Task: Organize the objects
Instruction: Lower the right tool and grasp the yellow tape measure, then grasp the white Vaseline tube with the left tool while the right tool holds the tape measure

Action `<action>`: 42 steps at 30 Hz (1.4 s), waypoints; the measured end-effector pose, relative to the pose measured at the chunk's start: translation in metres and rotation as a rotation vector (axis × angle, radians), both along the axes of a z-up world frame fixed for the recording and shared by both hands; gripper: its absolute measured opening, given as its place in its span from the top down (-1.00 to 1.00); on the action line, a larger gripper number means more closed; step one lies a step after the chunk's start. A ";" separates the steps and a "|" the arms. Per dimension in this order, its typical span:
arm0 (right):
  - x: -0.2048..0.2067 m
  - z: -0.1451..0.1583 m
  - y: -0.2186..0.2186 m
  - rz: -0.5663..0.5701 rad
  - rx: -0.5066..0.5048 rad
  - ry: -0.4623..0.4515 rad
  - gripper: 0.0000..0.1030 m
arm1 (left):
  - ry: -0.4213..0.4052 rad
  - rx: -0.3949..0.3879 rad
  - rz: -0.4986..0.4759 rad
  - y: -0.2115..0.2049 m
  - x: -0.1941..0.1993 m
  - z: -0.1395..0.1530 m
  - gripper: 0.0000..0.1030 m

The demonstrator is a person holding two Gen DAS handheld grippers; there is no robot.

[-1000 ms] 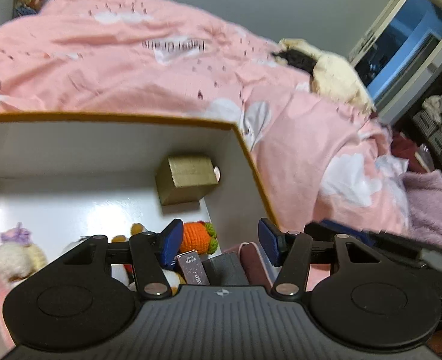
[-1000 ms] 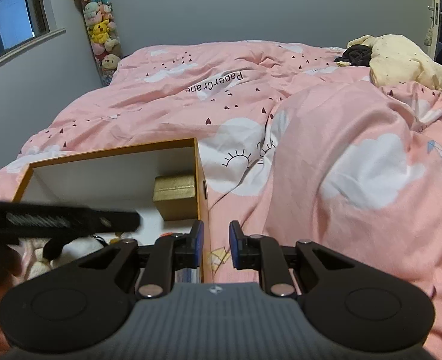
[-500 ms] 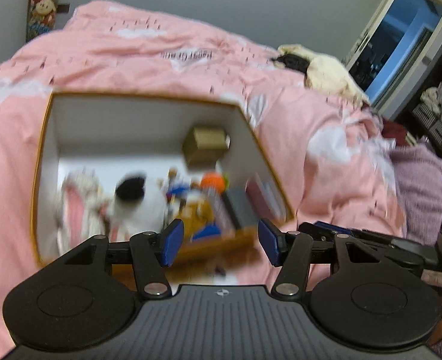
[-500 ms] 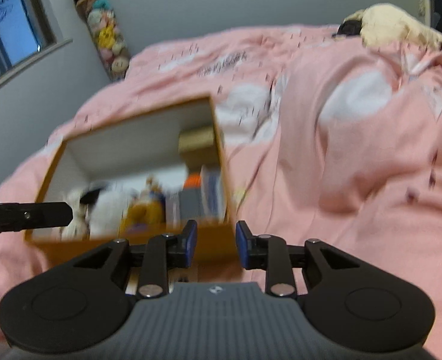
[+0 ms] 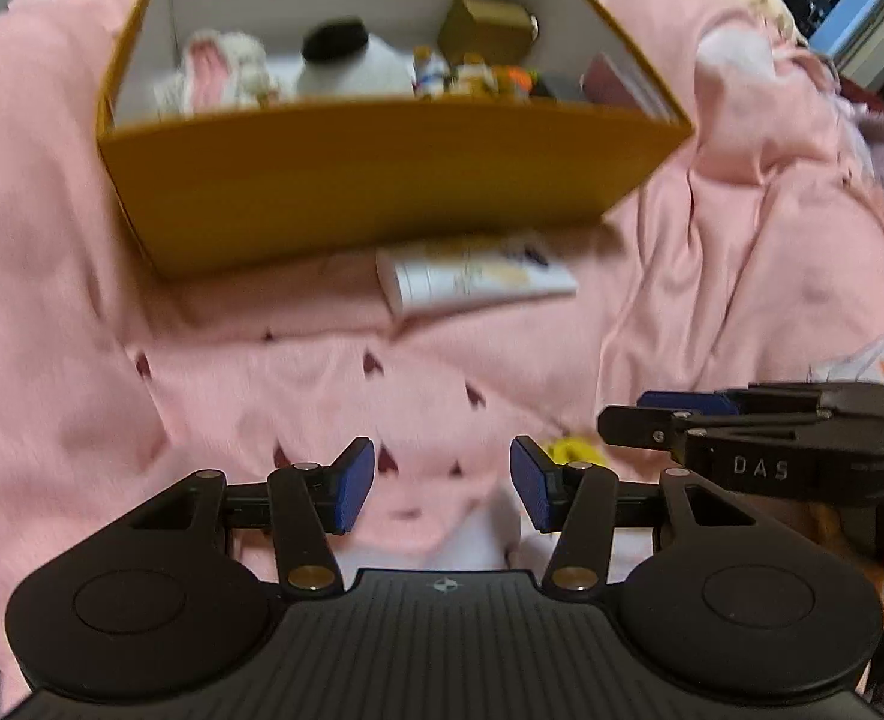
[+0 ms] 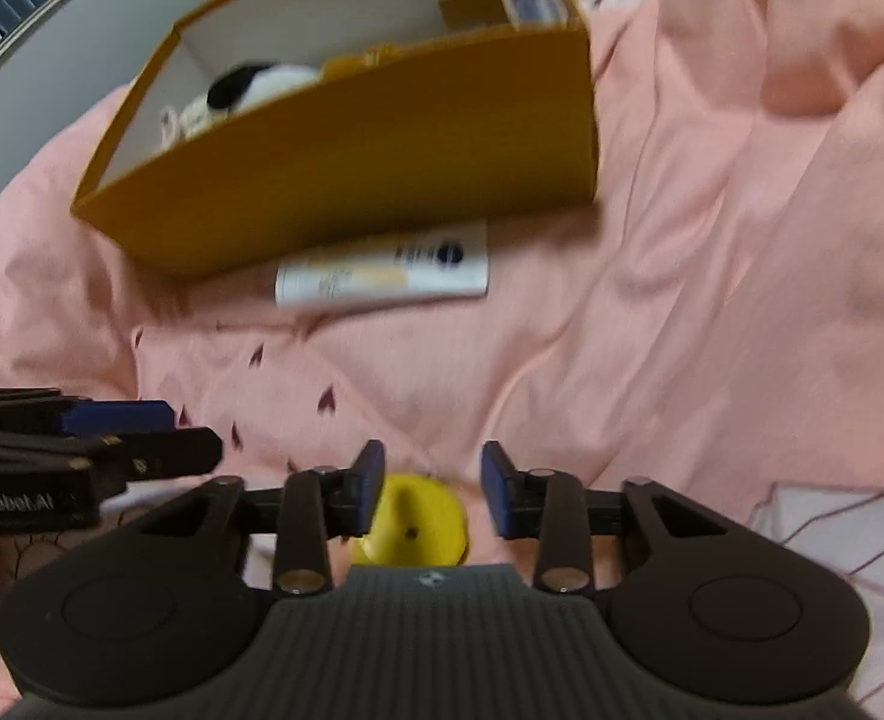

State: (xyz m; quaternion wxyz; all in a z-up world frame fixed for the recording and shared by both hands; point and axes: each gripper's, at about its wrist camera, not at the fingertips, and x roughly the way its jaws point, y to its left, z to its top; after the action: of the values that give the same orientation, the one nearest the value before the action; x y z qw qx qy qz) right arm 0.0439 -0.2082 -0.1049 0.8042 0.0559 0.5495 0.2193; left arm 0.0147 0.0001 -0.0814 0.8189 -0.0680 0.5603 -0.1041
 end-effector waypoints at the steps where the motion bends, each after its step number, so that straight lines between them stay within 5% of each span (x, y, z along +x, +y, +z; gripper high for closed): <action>1: 0.000 -0.002 0.002 0.012 0.000 0.011 0.02 | 0.007 0.015 -0.008 -0.001 -0.003 -0.003 -0.15; 4: -0.004 -0.007 0.012 0.063 -0.025 0.024 -0.17 | 0.017 0.073 -0.028 -0.006 -0.007 -0.012 -0.15; 15: -0.006 -0.029 0.031 0.160 -0.141 0.089 -0.16 | 0.059 0.095 -0.021 -0.009 -0.009 -0.029 -0.15; 18: -0.006 -0.030 0.032 0.175 -0.142 0.088 -0.01 | 0.056 0.094 -0.017 -0.010 -0.008 -0.030 -0.15; 29: 0.002 0.015 0.012 0.080 -0.120 -0.078 -0.01 | -0.046 -0.030 0.041 0.000 0.005 -0.015 -0.15; 34: 0.029 0.032 -0.006 -0.028 -0.183 -0.168 -0.01 | -0.153 0.096 -0.068 -0.022 0.018 -0.003 -0.15; 42: 0.047 -0.003 -0.019 -0.072 -0.151 -0.083 -0.01 | -0.255 0.338 -0.312 -0.075 0.033 -0.009 -0.15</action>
State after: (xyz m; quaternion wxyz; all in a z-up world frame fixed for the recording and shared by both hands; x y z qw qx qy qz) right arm 0.0907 -0.2273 -0.1079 0.8357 0.0059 0.5282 0.1502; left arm 0.0474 -0.0753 -0.0908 0.8565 0.1708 0.4659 -0.1419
